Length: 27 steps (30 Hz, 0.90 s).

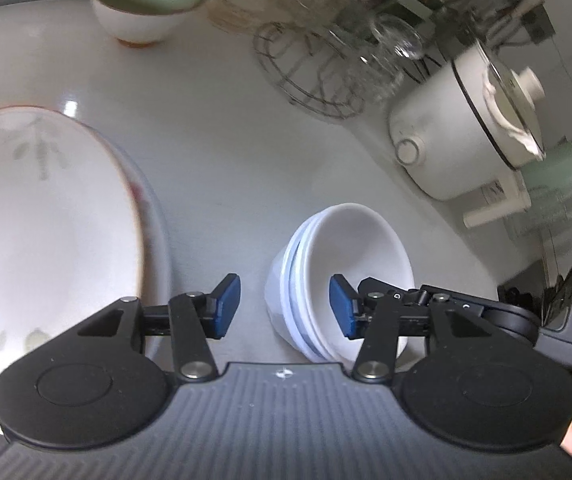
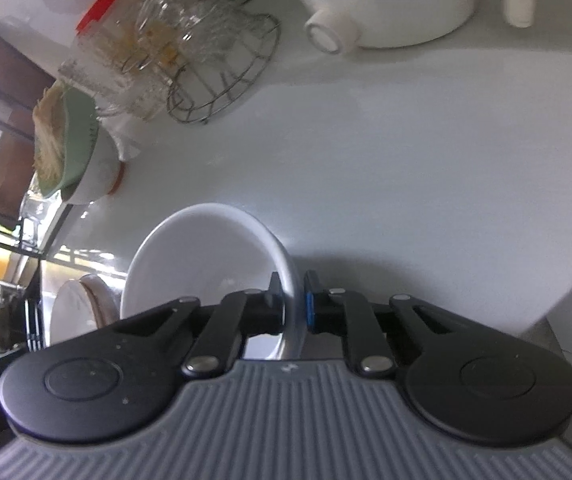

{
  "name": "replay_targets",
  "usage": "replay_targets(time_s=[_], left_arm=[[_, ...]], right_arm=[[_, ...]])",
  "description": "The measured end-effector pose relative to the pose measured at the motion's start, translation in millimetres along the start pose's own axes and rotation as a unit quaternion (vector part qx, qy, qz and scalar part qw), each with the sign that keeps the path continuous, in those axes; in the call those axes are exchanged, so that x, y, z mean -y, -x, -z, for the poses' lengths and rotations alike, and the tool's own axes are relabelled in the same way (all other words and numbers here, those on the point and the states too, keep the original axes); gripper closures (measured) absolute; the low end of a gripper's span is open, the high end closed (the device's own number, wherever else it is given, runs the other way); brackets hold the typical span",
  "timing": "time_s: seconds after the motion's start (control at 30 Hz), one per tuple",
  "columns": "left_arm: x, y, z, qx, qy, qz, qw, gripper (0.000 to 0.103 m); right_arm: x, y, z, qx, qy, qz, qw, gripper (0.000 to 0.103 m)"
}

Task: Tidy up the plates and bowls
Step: 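Open both grippers and regrip the nested bowl stack by its rim, then lift the nested bowls with both grippers and carry them over the plate stack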

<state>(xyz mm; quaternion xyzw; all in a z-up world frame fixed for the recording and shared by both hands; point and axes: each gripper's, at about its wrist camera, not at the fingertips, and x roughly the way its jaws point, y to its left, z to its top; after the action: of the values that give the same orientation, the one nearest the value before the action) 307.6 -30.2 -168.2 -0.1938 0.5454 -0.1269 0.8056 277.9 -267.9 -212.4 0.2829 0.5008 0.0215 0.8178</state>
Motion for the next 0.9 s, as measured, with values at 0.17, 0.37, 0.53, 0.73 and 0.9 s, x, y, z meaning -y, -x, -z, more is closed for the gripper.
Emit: replay_targets(time_s=[0.17, 0.37, 0.53, 0.73, 0.9], left_arm=[[15, -20, -2, -0.022, -0.021, 0.01, 0.9995, 0.048], [26, -40, -3, -0.042, -0.033, 0.007, 0.9985, 0.049], [27, -56, 0, -0.055, -0.033, 0.008, 0.9979, 0.058], [23, -66, 3, -0.057, -0.026, 0.007, 0.998, 0.072], [24, -69, 4, -0.046, -0.024, 0.006, 0.9986, 0.078]], right_arm=[[12, 11, 4, 0.005, -0.004, 0.013, 1.0, 0.09], [23, 21, 11, 0.009, -0.007, 0.021, 1.0, 0.09], [30, 21, 12, 0.005, -0.012, 0.023, 1.0, 0.09], [31, 19, 15, 0.004, -0.002, 0.016, 1.0, 0.089], [31, 19, 14, 0.002, 0.011, 0.013, 1.0, 0.089]])
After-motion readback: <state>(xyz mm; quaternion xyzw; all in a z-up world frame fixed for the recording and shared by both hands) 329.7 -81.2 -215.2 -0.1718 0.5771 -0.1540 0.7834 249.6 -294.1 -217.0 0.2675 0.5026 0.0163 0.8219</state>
